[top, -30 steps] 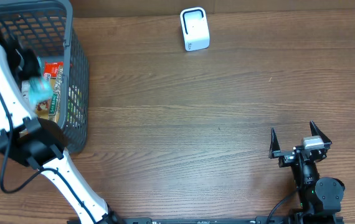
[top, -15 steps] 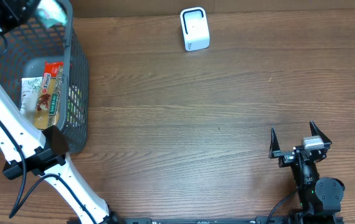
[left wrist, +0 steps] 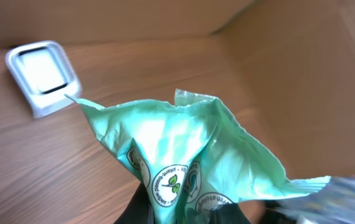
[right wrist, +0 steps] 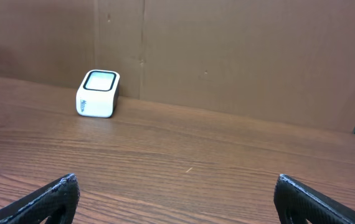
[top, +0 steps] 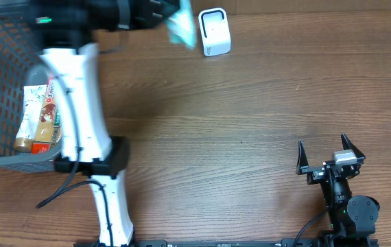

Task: Scan the item barcode
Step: 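Carry the teal snack with the left gripper to the white scanner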

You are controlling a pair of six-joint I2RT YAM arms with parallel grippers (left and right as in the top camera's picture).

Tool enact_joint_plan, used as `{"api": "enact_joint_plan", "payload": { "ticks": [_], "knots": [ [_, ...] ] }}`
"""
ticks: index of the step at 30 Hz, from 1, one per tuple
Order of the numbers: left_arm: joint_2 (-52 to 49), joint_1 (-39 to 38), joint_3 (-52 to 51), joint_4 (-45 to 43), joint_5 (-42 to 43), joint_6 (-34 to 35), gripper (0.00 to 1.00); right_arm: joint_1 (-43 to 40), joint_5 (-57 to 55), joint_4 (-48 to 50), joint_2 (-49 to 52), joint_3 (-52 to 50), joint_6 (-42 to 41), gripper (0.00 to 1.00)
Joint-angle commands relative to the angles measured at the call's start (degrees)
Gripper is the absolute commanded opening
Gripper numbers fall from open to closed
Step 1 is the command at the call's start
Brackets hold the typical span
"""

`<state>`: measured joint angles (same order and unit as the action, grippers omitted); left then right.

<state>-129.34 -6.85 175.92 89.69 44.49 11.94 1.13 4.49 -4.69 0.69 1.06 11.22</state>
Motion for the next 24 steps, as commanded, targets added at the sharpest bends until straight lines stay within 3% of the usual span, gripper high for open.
{"api": "enact_joint_plan", "payload": {
  "ticks": [1,3,6,16,24],
  "knots": [
    [1.2,-10.4,-4.0,-0.8,-33.3,6.7,0.04,0.1,0.1,0.3,-0.5,-0.6,0.2,1.0],
    [1.2,-15.5,-8.6,-3.1,-44.5,13.0,0.04,0.1,0.1,0.3,-0.5,-0.6,0.2,1.0],
    [1.2,-20.5,-15.8,-7.7,-51.1,18.1,0.04,0.1,0.1,0.3,-0.5,-0.6,0.2,1.0],
    [1.2,-27.9,-43.7,-30.6,-50.2,35.2,0.04,0.1,0.1,0.3,-0.5,-0.6,0.2,1.0],
    [1.2,-30.4,-60.1,-48.6,-49.4,36.3,0.06,0.1,0.1,0.3,-0.5,-0.6,0.2,1.0]
  ]
}}
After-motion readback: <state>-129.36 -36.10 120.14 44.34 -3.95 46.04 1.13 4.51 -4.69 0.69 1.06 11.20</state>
